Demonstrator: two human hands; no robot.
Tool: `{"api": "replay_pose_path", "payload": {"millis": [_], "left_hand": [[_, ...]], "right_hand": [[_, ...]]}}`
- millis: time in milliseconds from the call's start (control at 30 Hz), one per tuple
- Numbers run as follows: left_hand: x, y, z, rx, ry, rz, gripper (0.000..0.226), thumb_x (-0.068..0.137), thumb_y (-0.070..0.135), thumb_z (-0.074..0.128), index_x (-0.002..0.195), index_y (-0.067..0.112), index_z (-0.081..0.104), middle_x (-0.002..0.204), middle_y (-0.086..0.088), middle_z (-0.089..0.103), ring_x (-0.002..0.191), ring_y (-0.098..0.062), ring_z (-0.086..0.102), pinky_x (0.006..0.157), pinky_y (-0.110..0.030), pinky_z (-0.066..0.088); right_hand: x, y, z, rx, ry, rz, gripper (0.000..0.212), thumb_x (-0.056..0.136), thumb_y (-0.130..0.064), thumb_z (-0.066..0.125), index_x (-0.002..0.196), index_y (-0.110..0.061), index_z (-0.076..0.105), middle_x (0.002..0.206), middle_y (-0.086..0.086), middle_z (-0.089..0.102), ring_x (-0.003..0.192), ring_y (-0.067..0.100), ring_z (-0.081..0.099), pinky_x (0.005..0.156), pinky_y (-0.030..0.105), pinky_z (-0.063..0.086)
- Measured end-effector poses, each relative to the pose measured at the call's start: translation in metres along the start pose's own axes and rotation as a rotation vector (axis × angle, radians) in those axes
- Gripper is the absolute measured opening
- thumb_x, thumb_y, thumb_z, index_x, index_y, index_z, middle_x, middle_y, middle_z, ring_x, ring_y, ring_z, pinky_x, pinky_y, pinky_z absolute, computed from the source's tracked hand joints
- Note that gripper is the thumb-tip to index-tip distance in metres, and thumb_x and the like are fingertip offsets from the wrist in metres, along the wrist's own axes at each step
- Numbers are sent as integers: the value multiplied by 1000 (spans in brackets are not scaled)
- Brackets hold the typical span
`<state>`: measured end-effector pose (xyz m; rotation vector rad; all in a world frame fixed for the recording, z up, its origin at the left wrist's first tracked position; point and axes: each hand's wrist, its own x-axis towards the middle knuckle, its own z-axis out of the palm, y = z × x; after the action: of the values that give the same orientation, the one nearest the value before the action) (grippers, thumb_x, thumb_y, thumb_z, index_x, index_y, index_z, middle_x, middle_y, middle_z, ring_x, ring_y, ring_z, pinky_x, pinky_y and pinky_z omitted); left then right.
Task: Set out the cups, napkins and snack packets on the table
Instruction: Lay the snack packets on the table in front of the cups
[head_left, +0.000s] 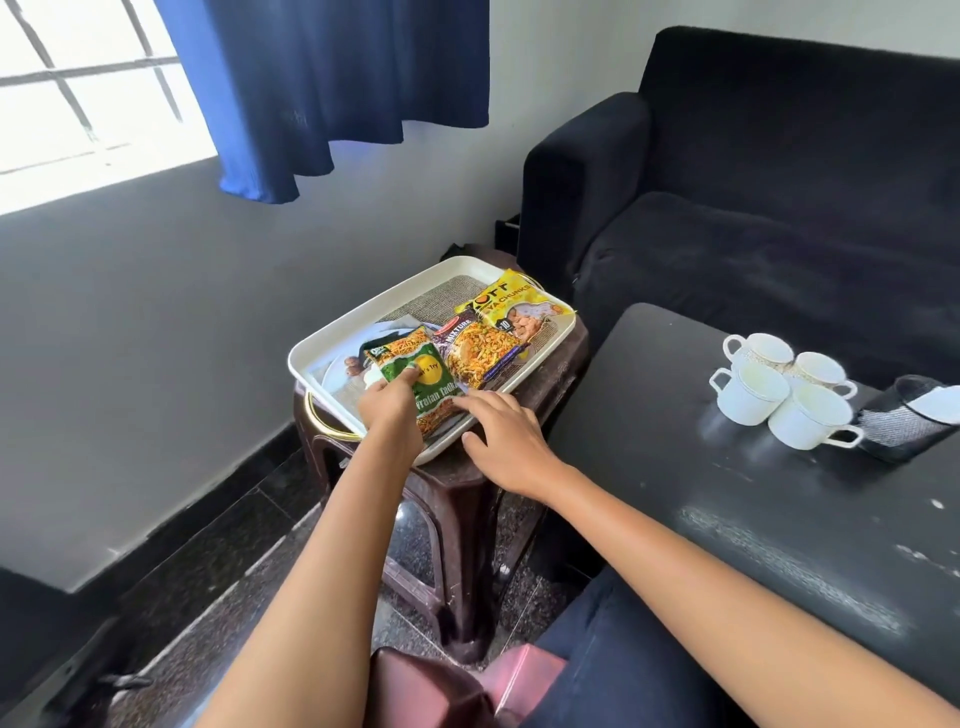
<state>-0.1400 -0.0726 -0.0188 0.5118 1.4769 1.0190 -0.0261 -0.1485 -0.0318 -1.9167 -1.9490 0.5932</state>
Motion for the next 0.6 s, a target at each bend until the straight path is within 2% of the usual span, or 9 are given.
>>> {"api": "replay_pose_path", "payload": {"millis": [33, 100, 167, 233, 267, 367, 467, 533, 600], "left_hand": [[-1, 1, 0, -24, -1, 40, 25, 88, 22, 67, 106, 7, 58, 124, -14, 63, 98, -20, 56, 83, -33, 42], [-6, 5, 3, -86, -13, 127, 40, 89, 25, 66, 122, 5, 56, 123, -12, 64, 108, -24, 62, 92, -38, 47], [-15, 12, 7, -137, -49, 209, 51, 90, 27, 65, 134, 7, 49, 128, -11, 61, 115, -25, 60, 98, -42, 45], [-24, 16, 12, -161, -108, 273, 53, 90, 27, 65, 137, 11, 46, 131, -9, 58, 118, -23, 57, 96, -37, 46], [-28, 17, 14, -167, -151, 307, 47, 90, 26, 65, 132, 12, 50, 127, -8, 60, 113, -19, 59, 90, -31, 47], [-42, 17, 18, -91, -345, 430, 4, 90, 20, 63, 92, 23, 63, 94, 4, 68, 83, -7, 64, 65, -20, 48], [-50, 13, 22, -8, -538, 461, 7, 91, 16, 62, 90, 23, 65, 85, 8, 72, 75, -4, 67, 67, -23, 51], [-54, 10, 24, 50, -645, 454, 7, 90, 17, 62, 93, 22, 66, 88, 8, 73, 82, -6, 68, 72, -27, 53], [-58, 10, 26, 132, -709, 443, 7, 89, 19, 63, 93, 24, 65, 93, 6, 72, 87, -10, 66, 77, -33, 50]], "right_hand": [[-1, -1, -2, 25, 8, 2, 48, 95, -21, 43, 142, -23, 37, 152, -4, 30, 141, 16, 20, 113, 42, 16], [-4, -4, -9, 89, 51, 7, 44, 95, -20, 44, 139, -24, 41, 148, -5, 35, 138, 16, 25, 111, 40, 19], [-6, -6, -19, 145, 141, -4, 41, 94, -19, 45, 134, -23, 45, 140, -5, 42, 132, 16, 33, 108, 39, 24], [-9, -8, -31, 184, 267, -12, 38, 94, -20, 46, 132, -22, 47, 135, -3, 46, 128, 15, 38, 108, 39, 30], [-10, -8, -38, 210, 334, -12, 37, 94, -21, 47, 131, -21, 48, 133, -2, 47, 127, 15, 41, 108, 40, 33], [-9, -10, -60, 320, 484, 10, 37, 93, -27, 51, 129, -17, 49, 131, 0, 50, 120, 16, 48, 103, 40, 40], [-8, -9, -80, 568, 502, 68, 46, 89, -35, 59, 129, -17, 46, 125, -2, 53, 114, 13, 52, 97, 31, 45], [-10, -8, -89, 834, 455, 94, 48, 87, -34, 65, 128, -17, 46, 119, -2, 57, 109, 11, 58, 87, 22, 51], [-12, -5, -94, 1017, 444, 136, 43, 85, -30, 68, 122, -16, 51, 117, 4, 62, 101, 14, 65, 77, 24, 57]]}}
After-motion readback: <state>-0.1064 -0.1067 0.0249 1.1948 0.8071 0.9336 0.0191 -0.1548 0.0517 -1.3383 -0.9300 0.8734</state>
